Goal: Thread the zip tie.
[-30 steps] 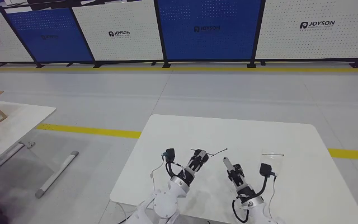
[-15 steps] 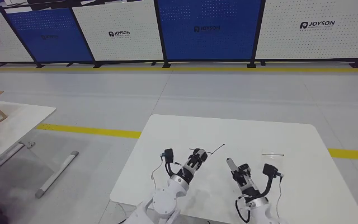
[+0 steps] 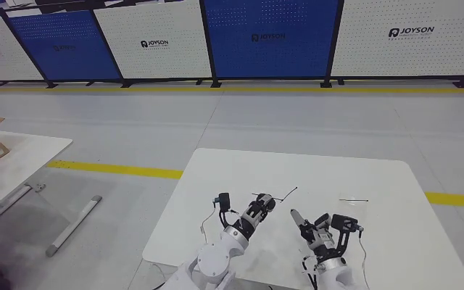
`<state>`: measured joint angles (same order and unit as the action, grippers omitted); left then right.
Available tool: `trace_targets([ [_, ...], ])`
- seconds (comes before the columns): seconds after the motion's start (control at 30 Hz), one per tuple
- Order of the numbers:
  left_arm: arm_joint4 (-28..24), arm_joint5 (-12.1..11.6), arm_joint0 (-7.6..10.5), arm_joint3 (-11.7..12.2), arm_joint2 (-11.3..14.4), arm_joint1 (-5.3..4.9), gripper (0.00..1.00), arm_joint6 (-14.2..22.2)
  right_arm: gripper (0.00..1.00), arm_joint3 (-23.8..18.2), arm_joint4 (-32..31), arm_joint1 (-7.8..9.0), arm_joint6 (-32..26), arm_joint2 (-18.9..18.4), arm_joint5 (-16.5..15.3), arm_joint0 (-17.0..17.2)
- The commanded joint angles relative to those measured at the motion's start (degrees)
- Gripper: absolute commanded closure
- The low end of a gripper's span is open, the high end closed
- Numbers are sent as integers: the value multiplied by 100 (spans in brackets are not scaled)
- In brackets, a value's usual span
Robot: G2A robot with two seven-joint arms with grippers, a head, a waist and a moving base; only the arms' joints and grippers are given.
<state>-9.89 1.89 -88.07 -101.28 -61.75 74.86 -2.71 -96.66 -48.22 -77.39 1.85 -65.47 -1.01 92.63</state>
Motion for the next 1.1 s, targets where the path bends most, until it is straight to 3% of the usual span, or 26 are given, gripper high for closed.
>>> trace_targets([
  [0.0, -28, -15, -8, 0, 16, 4, 100, 8, 0, 139, -424, 30, -341, 7, -172, -138],
  [0.1, -95, -10, -36, -71, 8, 1, 100, 77, 0, 294, -850, 47, -658, 119, -289, -316],
  [0.2, -95, 14, -35, -130, 25, 5, 100, 63, 0, 362, -914, 25, -349, 178, -146, -328],
  [0.47, -95, 14, -35, -130, 25, 5, 100, 63, 0, 362, -967, 26, -285, 157, -96, -326],
  [0.63, -278, -26, -22, -71, 63, 14, 100, 202, 0, 446, -1076, 16, 230, 138, -96, -341],
  [0.8, -335, -24, -14, -56, 100, 23, 100, 211, 0, 623, -1112, -24, 167, 281, 9, -514],
  [0.83, -334, -17, -9, -51, 110, 24, 100, 210, 5, 642, -1141, -30, 155, 311, 24, -537],
  [0.87, -332, -11, -5, -47, 118, 25, 100, 209, 50, 660, -1168, -34, 136, 338, 25, -558],
  [0.97, -341, 0, 4, -37, 134, 28, 100, 217, 69, 691, -1247, -38, 72, 394, -61, -603],
  [1.07, -394, -6, 24, 3, 124, 31, 100, 228, 75, 668, -1207, -29, 78, 379, -234, -589],
])
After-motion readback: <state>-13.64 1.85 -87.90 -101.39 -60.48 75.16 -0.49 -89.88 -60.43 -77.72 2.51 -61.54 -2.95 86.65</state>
